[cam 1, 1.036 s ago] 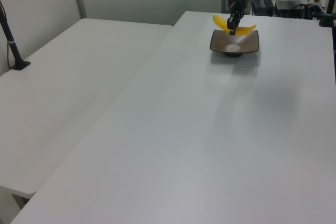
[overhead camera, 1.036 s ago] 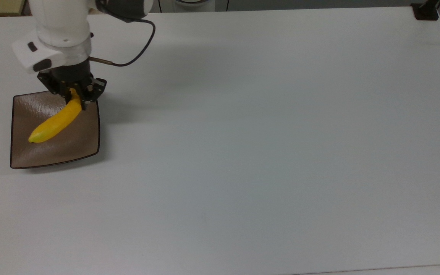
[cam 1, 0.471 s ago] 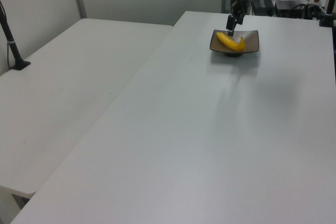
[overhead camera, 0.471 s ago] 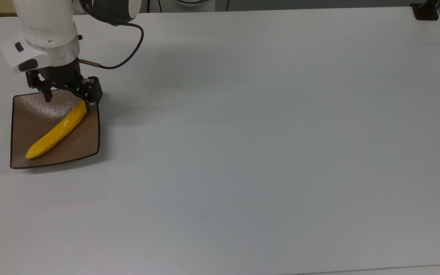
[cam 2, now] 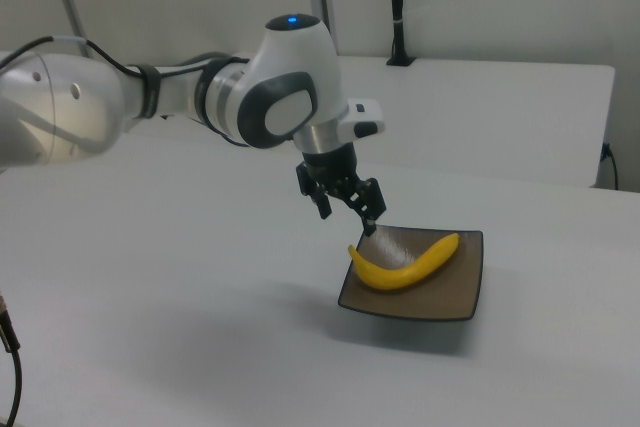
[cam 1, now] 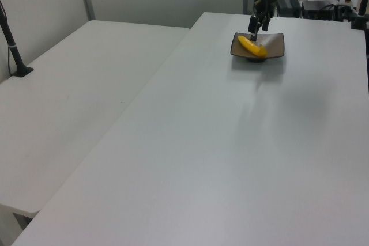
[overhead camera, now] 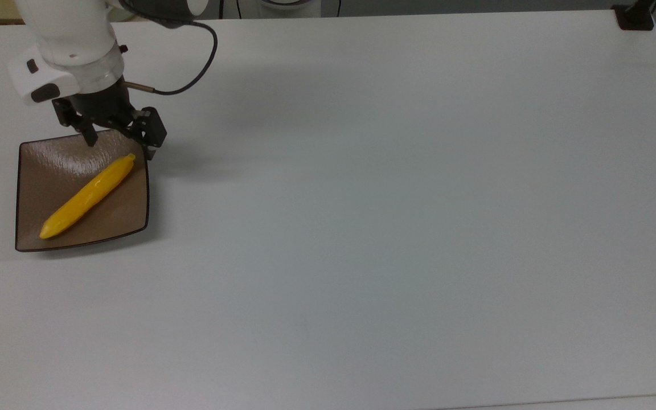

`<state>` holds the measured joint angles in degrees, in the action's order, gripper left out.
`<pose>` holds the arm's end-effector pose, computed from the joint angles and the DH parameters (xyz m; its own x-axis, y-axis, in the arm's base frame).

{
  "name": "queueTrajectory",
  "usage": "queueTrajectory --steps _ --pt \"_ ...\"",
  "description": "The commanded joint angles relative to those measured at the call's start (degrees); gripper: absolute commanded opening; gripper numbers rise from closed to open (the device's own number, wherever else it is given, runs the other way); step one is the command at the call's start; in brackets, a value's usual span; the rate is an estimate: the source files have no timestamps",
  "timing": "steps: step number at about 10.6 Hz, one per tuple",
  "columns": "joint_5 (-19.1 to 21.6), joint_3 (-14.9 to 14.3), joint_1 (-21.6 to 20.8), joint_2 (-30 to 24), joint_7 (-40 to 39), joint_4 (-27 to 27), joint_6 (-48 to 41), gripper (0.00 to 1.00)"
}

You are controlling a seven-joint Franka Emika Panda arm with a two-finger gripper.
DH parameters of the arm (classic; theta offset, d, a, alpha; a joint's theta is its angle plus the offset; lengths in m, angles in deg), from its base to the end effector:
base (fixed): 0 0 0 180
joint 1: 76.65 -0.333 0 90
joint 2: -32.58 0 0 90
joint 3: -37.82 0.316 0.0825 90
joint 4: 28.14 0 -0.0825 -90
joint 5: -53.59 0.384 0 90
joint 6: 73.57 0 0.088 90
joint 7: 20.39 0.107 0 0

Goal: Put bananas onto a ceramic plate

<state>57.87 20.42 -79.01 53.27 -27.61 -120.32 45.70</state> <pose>0.6563 -0.1479 0.4391 0.9827 -0.1388 0.1228 -0.1461 -0.9879 0.0524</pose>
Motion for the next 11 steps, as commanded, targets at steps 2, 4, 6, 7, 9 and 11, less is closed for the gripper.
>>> queueTrajectory --steps 2,4,6,7,9,11 --pt "0.11 8.24 1.3 -8.9 5.72 -1.77 -9.56 1.0" --pt "-0.42 12.11 1.39 -12.5 6.34 -2.12 -13.44 1.0" --pt "-1.82 17.64 3.84 -17.59 6.34 -4.66 -13.71 1.0" --pt "-1.91 19.84 4.29 -19.36 6.34 -5.46 -13.8 1.0" --pt "-4.1 23.18 4.12 -19.99 6.43 -5.73 -16.6 1.0" --pt "-4.9 24.7 3.59 -19.99 9.48 -6.6 -17.58 1.0"
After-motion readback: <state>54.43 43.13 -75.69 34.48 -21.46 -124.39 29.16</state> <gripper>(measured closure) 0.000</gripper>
